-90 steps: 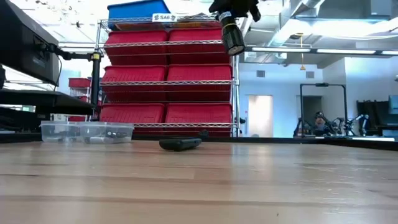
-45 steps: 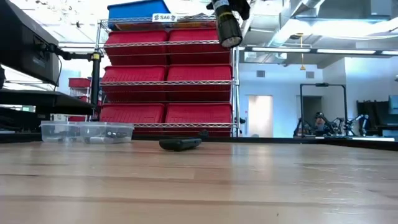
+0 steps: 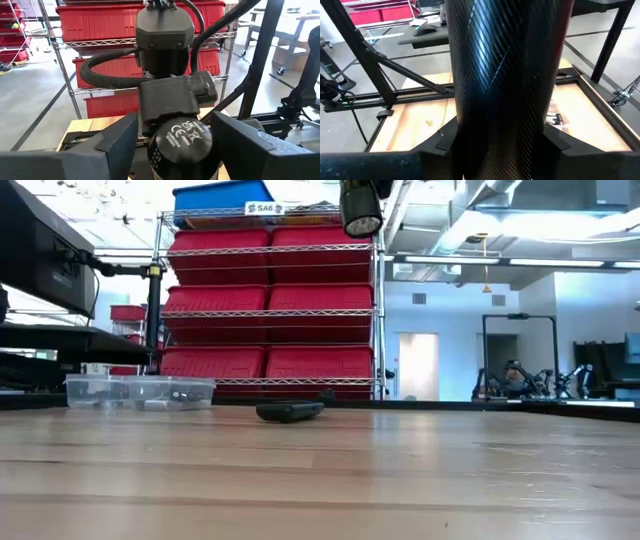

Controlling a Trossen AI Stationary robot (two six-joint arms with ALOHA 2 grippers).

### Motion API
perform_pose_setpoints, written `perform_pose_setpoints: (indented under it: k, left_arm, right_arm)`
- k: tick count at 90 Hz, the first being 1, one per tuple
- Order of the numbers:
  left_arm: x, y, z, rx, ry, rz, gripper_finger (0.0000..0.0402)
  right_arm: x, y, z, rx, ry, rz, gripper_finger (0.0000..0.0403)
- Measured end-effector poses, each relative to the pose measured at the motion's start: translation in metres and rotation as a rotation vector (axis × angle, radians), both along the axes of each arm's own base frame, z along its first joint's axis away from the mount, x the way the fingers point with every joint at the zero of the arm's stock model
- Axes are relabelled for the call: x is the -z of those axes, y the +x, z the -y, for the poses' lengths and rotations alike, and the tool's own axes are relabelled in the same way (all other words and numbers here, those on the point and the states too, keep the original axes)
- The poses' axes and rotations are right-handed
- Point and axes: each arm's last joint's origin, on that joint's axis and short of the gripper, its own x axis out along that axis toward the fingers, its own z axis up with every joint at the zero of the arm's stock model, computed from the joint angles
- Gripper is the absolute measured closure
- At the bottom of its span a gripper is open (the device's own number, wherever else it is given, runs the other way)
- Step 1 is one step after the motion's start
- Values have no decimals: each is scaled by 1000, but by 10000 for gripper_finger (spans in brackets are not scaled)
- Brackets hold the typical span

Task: Insert battery
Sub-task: Open the flashlight's battery compartment

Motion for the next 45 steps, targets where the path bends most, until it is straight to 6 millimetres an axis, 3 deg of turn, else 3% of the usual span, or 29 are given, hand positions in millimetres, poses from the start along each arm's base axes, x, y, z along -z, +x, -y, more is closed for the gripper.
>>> perform_pose_setpoints:
  k: [45]
  left_arm:
    - [0, 0, 0, 14, -30, 4, 243]
  right_arm:
    - [0, 0, 0, -2, -1, 2, 263]
